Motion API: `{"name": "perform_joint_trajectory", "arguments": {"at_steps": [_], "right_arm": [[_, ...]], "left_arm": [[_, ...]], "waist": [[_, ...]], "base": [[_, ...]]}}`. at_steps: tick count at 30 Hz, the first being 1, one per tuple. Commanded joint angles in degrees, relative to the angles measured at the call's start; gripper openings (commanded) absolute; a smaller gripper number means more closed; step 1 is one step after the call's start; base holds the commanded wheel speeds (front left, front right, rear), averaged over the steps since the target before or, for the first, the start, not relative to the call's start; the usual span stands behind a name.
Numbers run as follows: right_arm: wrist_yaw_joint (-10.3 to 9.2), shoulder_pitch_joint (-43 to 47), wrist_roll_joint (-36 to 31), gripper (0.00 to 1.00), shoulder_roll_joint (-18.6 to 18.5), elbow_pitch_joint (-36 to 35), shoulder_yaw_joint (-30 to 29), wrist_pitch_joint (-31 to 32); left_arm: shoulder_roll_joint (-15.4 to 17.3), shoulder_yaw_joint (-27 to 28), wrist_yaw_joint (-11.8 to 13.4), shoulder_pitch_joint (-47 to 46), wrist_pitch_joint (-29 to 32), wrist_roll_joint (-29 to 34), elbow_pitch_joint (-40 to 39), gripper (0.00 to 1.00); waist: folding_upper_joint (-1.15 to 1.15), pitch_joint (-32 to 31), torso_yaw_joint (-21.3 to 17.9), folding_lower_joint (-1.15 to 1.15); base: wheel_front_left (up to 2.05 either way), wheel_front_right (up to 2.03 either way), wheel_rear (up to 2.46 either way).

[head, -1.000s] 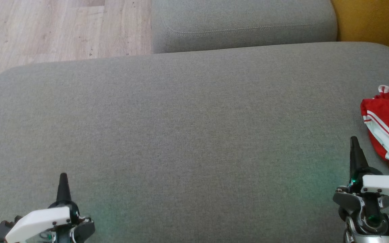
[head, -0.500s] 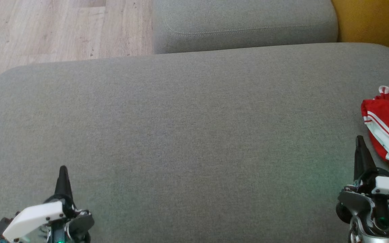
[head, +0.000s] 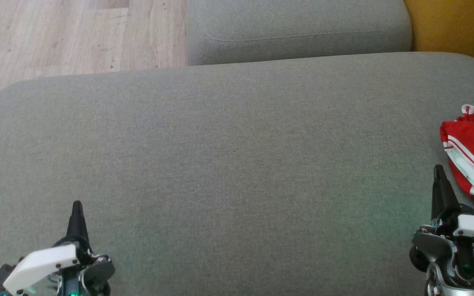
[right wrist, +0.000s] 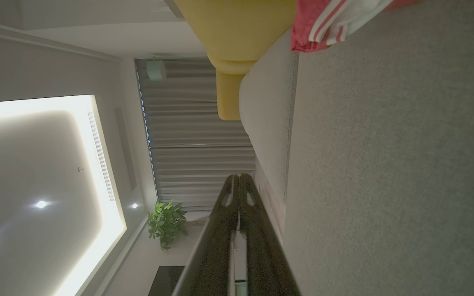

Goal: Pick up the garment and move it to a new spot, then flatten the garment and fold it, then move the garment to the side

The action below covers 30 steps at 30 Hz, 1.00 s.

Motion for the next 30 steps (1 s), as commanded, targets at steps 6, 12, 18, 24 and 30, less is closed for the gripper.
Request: {"name": "perform_joint_trajectory", "arguments": {"at_steps": [6, 12, 18, 24, 30], "right_arm": [[-0.04, -1.24, 0.39, 0.00, -0.31, -2.21, 1.18, 0.33], [-0.04, -1.24, 0.39, 0.00, -0.31, -2.21, 1.18, 0.33], [-0.04, -1.24, 0.39, 0.00, -0.31, -2.21, 1.18, 0.33], [-0.04, -1.24, 0.39, 0.00, -0.31, -2.21, 1.18, 0.33], [-0.04, -1.24, 0.40, 0.00, -0.31, -2.21, 1.18, 0.33]], "left_arm": [[0.64, 2.34, -0.38, -2.69, 0.24, -0.32, -2.07, 0.00], [0.64, 2.34, -0.38, -2.69, 0.24, -0.32, -2.07, 0.00], [0.64, 2.34, -0.38, -2.69, 0.24, -0.32, -2.08, 0.00], [0.64, 2.34, -0.38, -2.69, 0.24, -0.32, -2.08, 0.00], [0.64, 2.33, -0.38, -2.69, 0.24, -0.32, -2.08, 0.00]], "waist": [[0.00, 0.00, 0.00, 0.00], [0.00, 0.00, 0.00, 0.00], [0.00, 0.00, 0.00, 0.00], [0.00, 0.00, 0.00, 0.00], [0.00, 0.00, 0.00, 0.00]], "base": [[0.00, 0.00, 0.00], [0.00, 0.00, 0.00], [0.00, 0.00, 0.00], [0.00, 0.00, 0.00], [0.00, 0.00, 0.00]]}}
